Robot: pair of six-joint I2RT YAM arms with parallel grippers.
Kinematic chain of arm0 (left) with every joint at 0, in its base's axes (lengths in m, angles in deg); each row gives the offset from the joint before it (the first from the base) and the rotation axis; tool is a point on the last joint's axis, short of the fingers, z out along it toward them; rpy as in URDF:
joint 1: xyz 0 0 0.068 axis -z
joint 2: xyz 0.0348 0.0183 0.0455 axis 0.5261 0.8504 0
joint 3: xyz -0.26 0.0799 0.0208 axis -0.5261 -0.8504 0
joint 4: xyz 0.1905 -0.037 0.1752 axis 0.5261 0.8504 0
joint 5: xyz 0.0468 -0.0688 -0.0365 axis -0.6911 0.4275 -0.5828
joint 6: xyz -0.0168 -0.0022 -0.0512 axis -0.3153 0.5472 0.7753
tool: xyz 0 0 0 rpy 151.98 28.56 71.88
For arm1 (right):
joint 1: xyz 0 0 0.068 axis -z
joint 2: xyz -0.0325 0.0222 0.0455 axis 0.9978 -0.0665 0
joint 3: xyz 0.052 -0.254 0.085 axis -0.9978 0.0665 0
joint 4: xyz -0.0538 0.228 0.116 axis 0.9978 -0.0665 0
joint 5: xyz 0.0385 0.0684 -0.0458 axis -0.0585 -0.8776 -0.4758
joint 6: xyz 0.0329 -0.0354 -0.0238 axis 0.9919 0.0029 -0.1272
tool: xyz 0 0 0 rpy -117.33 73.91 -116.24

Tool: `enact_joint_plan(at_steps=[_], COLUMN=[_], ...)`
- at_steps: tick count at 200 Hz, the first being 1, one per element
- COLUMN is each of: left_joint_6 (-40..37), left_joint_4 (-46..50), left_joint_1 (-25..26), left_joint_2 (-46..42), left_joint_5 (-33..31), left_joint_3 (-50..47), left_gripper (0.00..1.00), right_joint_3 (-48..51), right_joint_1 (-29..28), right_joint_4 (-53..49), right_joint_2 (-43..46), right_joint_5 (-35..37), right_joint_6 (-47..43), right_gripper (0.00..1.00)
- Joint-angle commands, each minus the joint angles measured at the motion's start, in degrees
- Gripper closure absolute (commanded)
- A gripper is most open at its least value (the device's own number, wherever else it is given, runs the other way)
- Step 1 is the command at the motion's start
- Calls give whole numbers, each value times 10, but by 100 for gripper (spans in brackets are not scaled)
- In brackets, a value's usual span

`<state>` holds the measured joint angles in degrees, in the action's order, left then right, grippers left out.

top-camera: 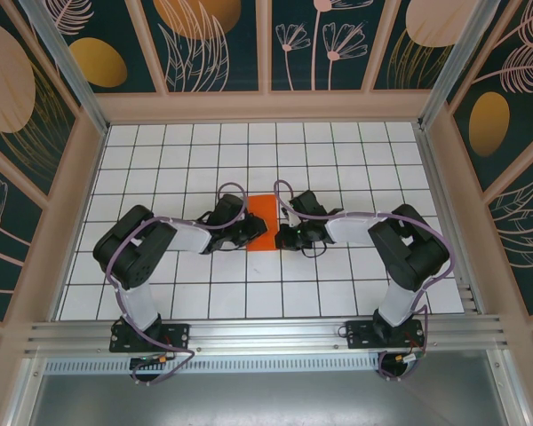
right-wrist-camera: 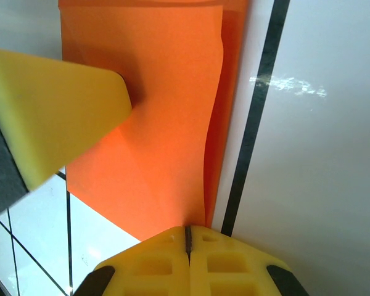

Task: Fold a paper plane with a square sheet of paper (pick it up from the middle)

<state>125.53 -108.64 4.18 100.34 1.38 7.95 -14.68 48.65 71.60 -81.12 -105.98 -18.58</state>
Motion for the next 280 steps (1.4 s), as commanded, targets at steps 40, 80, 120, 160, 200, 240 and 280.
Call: enact_joint_plan(at_steps=[40,80,120,160,200,240,280], left_joint_6=[-88,-101,-85,-82,-80,-78,-76], left_joint_4=[133,137,98,88,80,81,82], left_joint_1=[-40,-44,-44,-43,-43,-44,-43], left_joint_2=[15,26,42,44,50,50,54], left_joint_5=[-111,-107,-77,-71,-65,-68,-70], left_joint_3=[47,51,26,14,12,11,11], left_gripper=[82,83,84,84,84,84,83], right_joint_3=[39,27,-46,-119,-159,-198,-200], right_joint_1=[8,7,7,4,-8,-23,-26], right_joint_4=[-117,-116,-89,-86,-103,-117,-130], right_joint_2=[-28,-20,16,11,-42,-93,-118], right_joint_5=[101,96,52,16,7,1,8], right_joint_6=[-11,-14,-3,-12,-26,-39,-48], right_gripper=[100,100,99,93,92,92,92])
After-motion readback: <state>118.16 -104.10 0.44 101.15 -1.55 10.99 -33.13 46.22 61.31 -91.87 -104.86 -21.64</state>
